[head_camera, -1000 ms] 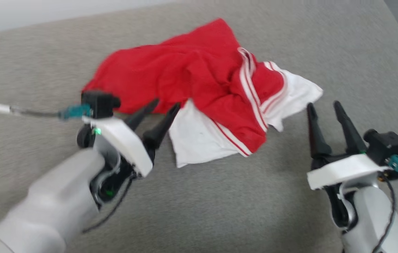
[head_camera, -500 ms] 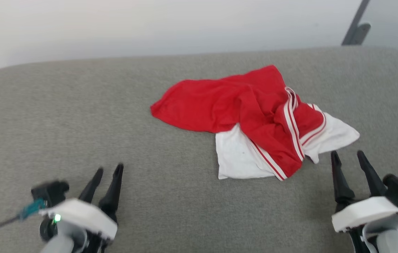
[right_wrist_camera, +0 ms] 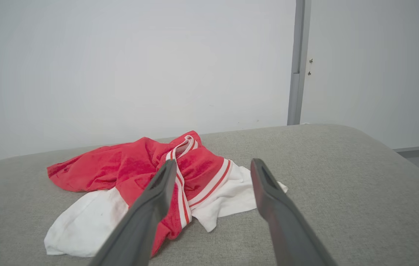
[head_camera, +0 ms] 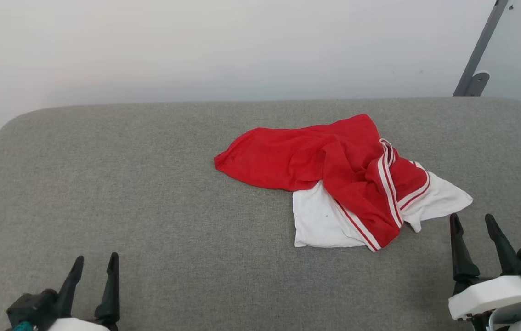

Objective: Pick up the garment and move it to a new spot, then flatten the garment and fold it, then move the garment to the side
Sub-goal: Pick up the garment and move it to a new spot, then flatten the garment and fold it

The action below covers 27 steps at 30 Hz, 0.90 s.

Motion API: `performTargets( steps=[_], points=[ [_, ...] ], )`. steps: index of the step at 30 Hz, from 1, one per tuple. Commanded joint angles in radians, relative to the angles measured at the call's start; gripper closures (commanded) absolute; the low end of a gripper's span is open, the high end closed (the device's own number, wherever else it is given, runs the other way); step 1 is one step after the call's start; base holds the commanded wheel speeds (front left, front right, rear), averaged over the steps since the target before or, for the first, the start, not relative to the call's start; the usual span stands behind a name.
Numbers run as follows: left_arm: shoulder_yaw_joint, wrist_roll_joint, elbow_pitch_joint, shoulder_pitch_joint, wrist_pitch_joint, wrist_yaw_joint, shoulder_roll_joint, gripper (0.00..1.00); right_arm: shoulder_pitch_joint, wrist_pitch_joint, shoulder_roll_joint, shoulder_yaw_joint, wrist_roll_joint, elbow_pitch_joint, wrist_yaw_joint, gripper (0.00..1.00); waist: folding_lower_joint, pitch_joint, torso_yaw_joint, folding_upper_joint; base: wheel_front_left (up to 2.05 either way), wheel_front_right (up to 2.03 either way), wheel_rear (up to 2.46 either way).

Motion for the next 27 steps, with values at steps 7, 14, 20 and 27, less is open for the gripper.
performTargets(
  steps=[7, 14, 20, 27],
  points=[
    [0.065, 0.141, -0.090, 0.057, -0.002, -0.004, -0.061, 0.00, 0.020, -0.005, 0.015, -0.009, -0.011, -0.038, 0.000, 0.00, 0.0000, -0.004, -0.004, -0.0001, 0.00, 0.00, 0.00],
    [0.050, 0.166, -0.085, 0.069, -0.002, -0.004, -0.083, 0.00, 0.017, -0.005, 0.024, -0.006, -0.019, -0.038, 0.000, 0.00, 0.0000, 0.003, -0.007, -0.0001, 0.00, 0.00, 0.00],
    [0.045, 0.165, -0.093, 0.064, -0.002, -0.004, -0.087, 0.00, 0.014, -0.005, 0.028, -0.004, -0.020, -0.035, 0.000, 0.00, 0.0000, 0.006, -0.008, -0.0001, 0.00, 0.00, 0.00],
    [0.034, 0.130, -0.087, 0.057, -0.002, -0.004, -0.096, 0.00, 0.008, -0.005, 0.031, 0.001, -0.019, -0.032, 0.000, 0.00, 0.0000, 0.006, -0.012, -0.0001, 0.00, 0.00, 0.00]
  ],
)
